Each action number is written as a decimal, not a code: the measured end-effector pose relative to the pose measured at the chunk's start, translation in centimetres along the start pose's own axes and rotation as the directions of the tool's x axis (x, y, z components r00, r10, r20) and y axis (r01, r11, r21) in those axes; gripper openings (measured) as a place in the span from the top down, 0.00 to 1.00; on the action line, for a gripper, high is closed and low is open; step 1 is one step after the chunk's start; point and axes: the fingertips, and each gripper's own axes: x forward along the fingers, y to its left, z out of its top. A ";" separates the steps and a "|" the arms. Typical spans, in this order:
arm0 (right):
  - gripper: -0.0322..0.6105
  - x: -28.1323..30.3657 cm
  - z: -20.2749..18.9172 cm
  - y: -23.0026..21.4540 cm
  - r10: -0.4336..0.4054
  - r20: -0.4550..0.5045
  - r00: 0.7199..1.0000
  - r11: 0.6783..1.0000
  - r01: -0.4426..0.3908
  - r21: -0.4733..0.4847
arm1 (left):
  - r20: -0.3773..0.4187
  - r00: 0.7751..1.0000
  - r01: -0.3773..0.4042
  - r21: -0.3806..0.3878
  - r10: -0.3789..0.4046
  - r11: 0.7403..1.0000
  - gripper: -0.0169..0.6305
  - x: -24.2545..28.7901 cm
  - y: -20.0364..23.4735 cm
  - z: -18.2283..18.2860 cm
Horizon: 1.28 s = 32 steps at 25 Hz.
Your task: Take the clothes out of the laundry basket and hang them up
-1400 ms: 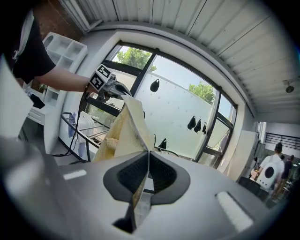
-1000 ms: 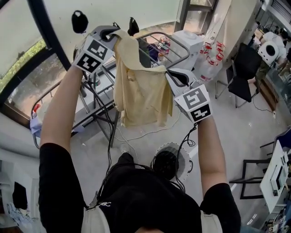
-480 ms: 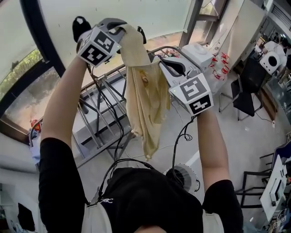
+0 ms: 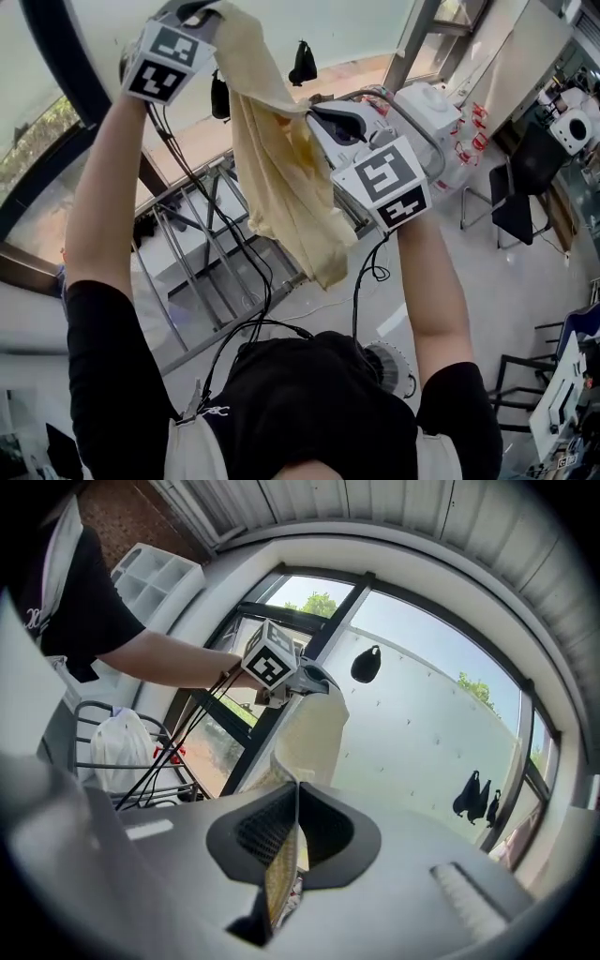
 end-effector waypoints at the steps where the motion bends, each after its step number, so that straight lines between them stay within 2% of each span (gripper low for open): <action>1: 0.91 0.8 -0.1 0.1 0.014 0.006 1.000 1.000 -0.014 0.000 | -0.014 1.000 -0.012 0.011 0.013 1.000 0.96 0.0 0.5 -0.6; 5: 0.91 3.7 -0.2 0.3 0.071 0.028 0.997 0.997 -0.071 -0.019 | -0.077 0.993 -0.094 0.017 0.095 0.995 0.96 0.5 3.4 -3.0; 10: 0.91 6.8 -0.6 -0.9 0.134 0.067 0.989 0.990 -0.131 -0.046 | -0.142 0.970 -0.188 0.079 0.198 0.979 0.96 2.6 7.4 -4.6; 18: 0.91 10.6 -2.1 -4.7 0.212 0.116 0.970 0.977 -0.206 -0.062 | -0.182 0.950 -0.247 0.066 0.255 0.967 0.96 5.9 9.9 -5.2; 24: 0.91 12.2 -3.0 -4.2 0.237 0.131 0.963 0.972 -0.235 -0.028 | -0.128 0.969 -0.207 0.054 0.212 0.977 0.96 4.7 6.9 -6.0; 28: 0.91 12.8 -5.4 -2.5 0.268 0.092 0.959 0.963 -0.269 -0.006 | -0.134 0.980 -0.148 -0.009 0.146 0.989 0.96 3.4 1.9 -8.6; 32: 0.91 12.5 -8.8 -0.8 0.289 0.041 0.957 0.955 -0.291 0.060 | -0.160 0.986 -0.057 -0.058 0.047 0.997 0.96 3.0 -4.2 -11.2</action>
